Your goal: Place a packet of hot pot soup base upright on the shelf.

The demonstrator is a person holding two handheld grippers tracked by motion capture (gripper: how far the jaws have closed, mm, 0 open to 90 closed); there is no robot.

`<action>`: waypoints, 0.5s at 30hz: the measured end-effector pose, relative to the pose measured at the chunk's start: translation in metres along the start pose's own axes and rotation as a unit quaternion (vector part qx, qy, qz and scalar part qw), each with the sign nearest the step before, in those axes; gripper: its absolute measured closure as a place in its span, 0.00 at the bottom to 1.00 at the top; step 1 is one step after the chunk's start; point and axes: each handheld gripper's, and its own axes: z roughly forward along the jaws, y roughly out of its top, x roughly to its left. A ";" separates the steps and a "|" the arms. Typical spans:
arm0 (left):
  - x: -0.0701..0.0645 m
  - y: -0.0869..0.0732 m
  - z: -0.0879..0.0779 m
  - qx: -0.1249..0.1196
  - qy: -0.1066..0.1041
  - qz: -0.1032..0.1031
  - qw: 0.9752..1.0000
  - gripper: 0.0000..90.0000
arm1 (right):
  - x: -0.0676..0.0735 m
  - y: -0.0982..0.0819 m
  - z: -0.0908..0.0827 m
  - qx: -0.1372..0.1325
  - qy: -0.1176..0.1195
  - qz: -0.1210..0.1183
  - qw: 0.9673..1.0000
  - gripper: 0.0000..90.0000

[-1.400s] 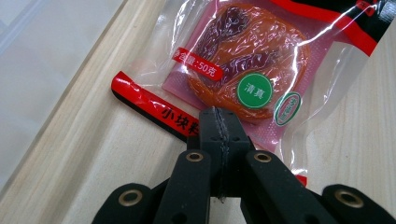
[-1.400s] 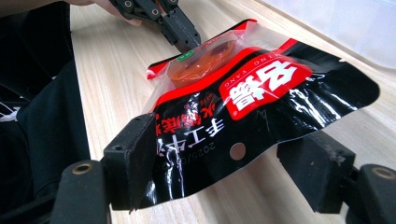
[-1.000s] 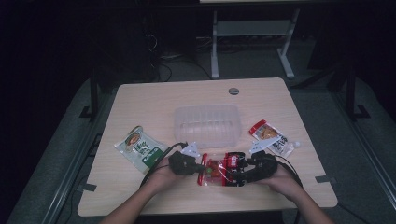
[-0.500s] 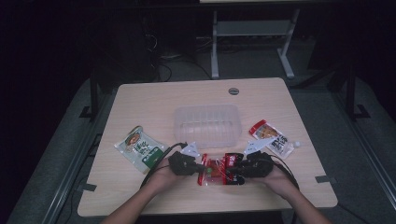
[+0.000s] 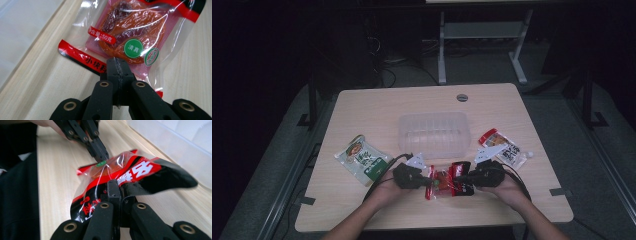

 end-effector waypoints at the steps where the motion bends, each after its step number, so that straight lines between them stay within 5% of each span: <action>1: -0.001 0.000 0.000 0.002 0.000 0.002 1.000 1.00 | 0.000 0.001 -0.002 -0.009 0.012 0.002 1.000 1.00; 15: -0.011 0.006 -0.005 -0.018 -0.019 0.010 1.000 1.00 | 0.006 0.013 -0.015 -0.077 0.076 -0.009 0.994 1.00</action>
